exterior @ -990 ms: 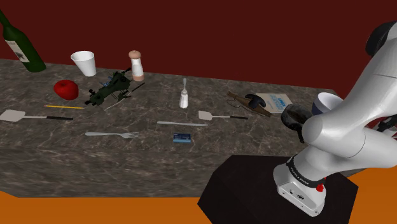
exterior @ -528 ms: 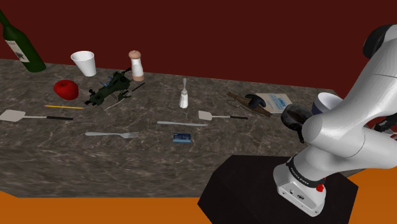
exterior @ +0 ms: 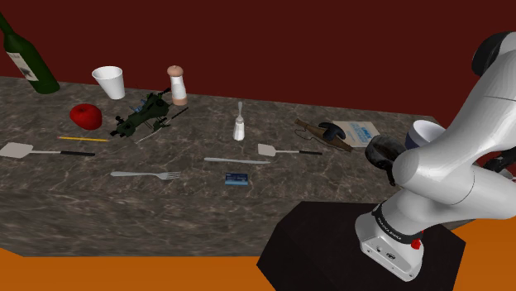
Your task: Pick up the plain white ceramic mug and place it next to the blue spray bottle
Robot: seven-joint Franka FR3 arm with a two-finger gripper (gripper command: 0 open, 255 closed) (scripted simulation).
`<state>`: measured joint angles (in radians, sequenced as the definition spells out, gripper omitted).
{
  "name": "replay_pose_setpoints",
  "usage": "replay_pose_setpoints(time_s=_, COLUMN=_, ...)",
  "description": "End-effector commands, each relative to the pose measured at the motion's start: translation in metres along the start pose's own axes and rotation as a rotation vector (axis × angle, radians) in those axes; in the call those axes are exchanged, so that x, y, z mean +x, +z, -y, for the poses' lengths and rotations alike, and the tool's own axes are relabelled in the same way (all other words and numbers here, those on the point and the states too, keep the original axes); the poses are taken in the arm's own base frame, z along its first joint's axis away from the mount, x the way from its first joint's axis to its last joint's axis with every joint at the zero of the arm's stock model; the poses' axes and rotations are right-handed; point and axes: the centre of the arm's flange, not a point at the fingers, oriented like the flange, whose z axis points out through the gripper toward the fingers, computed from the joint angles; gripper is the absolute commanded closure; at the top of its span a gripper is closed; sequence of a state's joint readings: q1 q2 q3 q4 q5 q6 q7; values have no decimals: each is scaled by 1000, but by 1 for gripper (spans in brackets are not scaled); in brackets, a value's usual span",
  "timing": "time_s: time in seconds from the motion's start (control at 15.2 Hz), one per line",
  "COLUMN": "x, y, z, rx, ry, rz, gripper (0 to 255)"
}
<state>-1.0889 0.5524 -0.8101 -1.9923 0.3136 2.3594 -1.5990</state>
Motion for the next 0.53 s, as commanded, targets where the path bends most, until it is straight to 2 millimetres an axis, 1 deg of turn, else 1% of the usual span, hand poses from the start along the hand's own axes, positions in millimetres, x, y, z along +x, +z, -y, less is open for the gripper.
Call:
replay_pose_setpoints(time_s=0.0, x=0, y=0, z=0, rx=0, ry=0, rz=0, gripper=0)
replay_pose_setpoints(time_s=0.13, x=0, y=0, z=0, rx=0, ry=0, rz=0, gripper=0)
replay_pose_setpoints(time_s=0.33, x=0, y=-40, z=0, rx=0, ry=0, rz=0, gripper=0)
replay_pose_setpoints(time_s=0.4, x=0, y=-50, z=0, rx=0, ry=0, rz=0, gripper=0)
replay_pose_setpoints(time_s=0.46, x=0, y=-50, z=0, rx=0, ry=0, rz=0, gripper=0)
